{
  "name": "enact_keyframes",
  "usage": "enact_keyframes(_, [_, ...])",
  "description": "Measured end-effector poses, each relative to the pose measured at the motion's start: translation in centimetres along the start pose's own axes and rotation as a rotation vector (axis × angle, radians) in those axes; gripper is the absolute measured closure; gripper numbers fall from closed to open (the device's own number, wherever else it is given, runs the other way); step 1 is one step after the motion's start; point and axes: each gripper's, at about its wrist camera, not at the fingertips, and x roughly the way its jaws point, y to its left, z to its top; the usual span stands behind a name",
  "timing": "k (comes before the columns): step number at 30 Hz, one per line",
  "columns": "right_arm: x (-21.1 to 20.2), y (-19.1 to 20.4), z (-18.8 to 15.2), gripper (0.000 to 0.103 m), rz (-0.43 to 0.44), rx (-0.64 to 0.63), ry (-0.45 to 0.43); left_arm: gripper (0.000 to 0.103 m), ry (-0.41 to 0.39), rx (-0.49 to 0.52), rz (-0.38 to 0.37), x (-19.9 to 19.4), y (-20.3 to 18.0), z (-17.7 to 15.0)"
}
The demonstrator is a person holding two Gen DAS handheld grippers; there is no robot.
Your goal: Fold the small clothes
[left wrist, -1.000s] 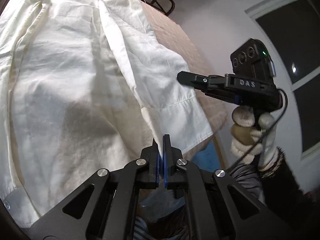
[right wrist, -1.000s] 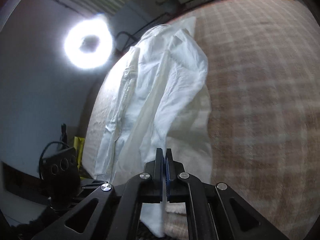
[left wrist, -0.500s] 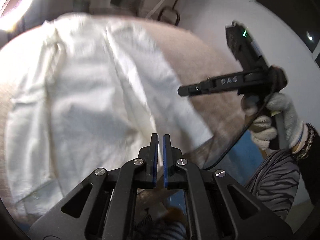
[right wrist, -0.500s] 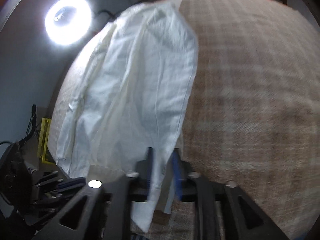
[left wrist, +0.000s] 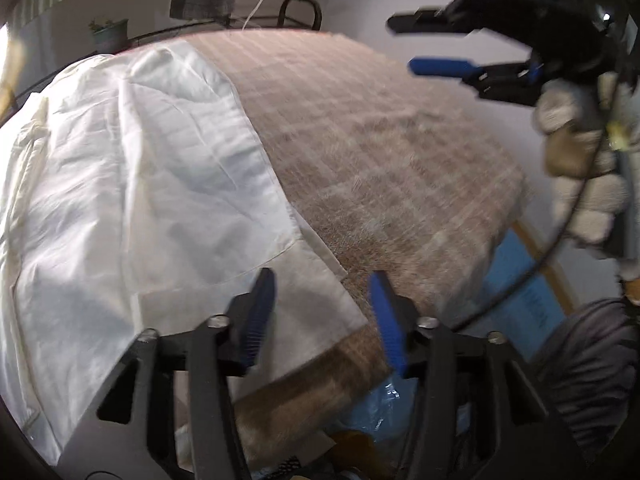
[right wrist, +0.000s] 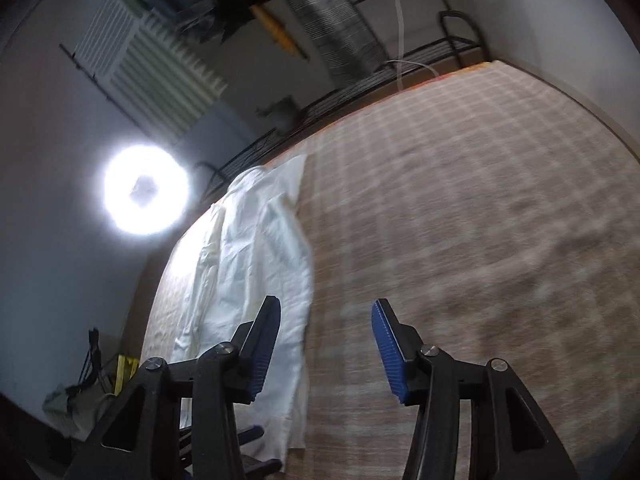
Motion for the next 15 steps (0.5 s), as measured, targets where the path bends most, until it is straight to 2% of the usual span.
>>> enact_keyframes(2, [-0.4, -1.1, 0.1, 0.052, -0.01, 0.02, -0.006, 0.047, 0.031, 0.019, 0.025, 1.4, -0.6, 0.2])
enact_keyframes(5, [-0.7, -1.9, 0.4, 0.052, -0.007, 0.037, -0.006, 0.046, 0.028, 0.047, 0.064, 2.3, -1.1, 1.1])
enact_keyframes(6, [-0.4, -1.9, 0.5, 0.052, -0.004, 0.039, -0.003, 0.051, 0.029, 0.054, 0.069, 2.5, -1.1, 1.3])
enact_keyframes(7, [-0.2, -1.9, 0.5, 0.052, -0.002, 0.038, 0.0, 0.062, 0.021, 0.066, 0.084, 2.5, -1.2, 0.9])
enact_keyframes(8, [0.1, -1.7, 0.6, 0.052, -0.001, 0.035, 0.003, 0.087, 0.011, 0.079, 0.111, 2.5, -1.1, 0.8])
enact_keyframes(10, [1.4, -1.1, 0.7, 0.052, -0.001, 0.025, 0.018, 0.097, 0.014, 0.023, 0.043, 2.1, 0.5, 1.0])
enact_keyframes(12, [3.0, -0.5, 1.0, 0.051, 0.011, 0.022, 0.042, 0.098, 0.004, -0.097, -0.053, 1.3, 2.6, 1.2])
enact_keyframes(13, [4.0, -0.2, 1.2, 0.051, 0.02, 0.023, 0.057, 0.099, -0.009, -0.139, -0.075, 0.8, 3.4, 1.3])
enact_keyframes(15, [6.0, 0.6, 1.5, 0.043, 0.038, 0.024, 0.082, 0.099, -0.065, -0.238, -0.131, -1.5, 5.4, 0.9])
